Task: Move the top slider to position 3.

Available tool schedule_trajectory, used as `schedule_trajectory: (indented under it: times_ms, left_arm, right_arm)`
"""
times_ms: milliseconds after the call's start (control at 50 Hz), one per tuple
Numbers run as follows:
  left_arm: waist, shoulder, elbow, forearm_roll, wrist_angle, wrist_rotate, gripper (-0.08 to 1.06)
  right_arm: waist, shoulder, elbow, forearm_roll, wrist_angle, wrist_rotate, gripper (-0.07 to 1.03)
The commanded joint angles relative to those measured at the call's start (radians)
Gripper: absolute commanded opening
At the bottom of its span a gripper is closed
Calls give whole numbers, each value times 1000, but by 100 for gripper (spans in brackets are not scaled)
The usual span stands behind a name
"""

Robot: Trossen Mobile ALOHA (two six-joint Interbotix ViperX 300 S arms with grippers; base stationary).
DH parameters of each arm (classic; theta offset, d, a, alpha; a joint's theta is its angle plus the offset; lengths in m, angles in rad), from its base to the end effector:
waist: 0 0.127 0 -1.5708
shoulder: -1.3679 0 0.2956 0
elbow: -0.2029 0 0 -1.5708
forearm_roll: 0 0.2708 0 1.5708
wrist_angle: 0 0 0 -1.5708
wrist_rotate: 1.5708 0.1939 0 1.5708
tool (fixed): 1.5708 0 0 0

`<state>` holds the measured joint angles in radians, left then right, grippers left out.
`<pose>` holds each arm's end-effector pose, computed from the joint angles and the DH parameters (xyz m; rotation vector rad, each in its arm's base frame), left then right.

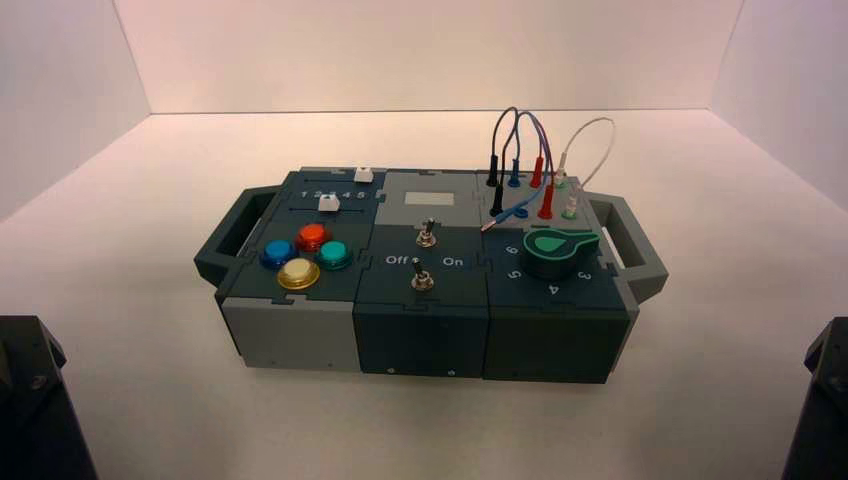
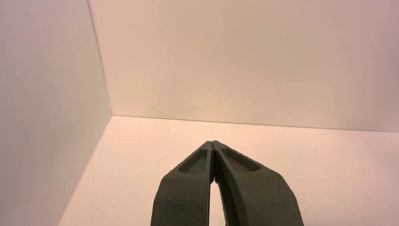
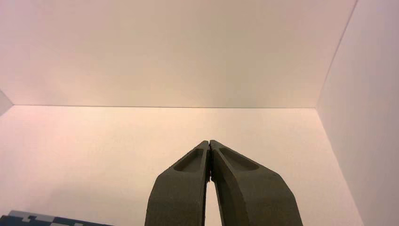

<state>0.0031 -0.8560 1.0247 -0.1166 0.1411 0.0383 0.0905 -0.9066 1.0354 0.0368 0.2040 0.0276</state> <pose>0.2720 -0.0023 0.2574 -0.0795 0.3092 -0.0012 0.2594 0.0250 0.2543 0.0492 0.3355 0.0864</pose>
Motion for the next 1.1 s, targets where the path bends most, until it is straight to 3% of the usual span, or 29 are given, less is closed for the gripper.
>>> schedule_trajectory:
  times_ms: [20,480,600,660,760,940,1100]
  left_arm:
    - [5,2,-26,2,-8,5,-3]
    - [5,0,-28,2,26,5,-3]
    - [-5,41,-60,0,103,2,-3]
    - [-46,121,-98,-2,210,2,-3]
    - [-103,189,-137,-2,298,2,-3]
    - [-192,276,-184,-2,419,2,-3]
    - [-213,310,-184,-2,488,2,-3]
  right_arm:
    - [-8,0,-35,0,-3,0,-2]
    - [-5,14,-31,11,-2,3,-2]
    - [6,32,-41,21,26,6,-2]
    - [37,61,-58,31,61,6,-2]
    - [77,77,-69,35,77,6,-2]
    - [161,89,-75,44,110,6,-2]
    - [229,104,-81,74,138,9,-2]
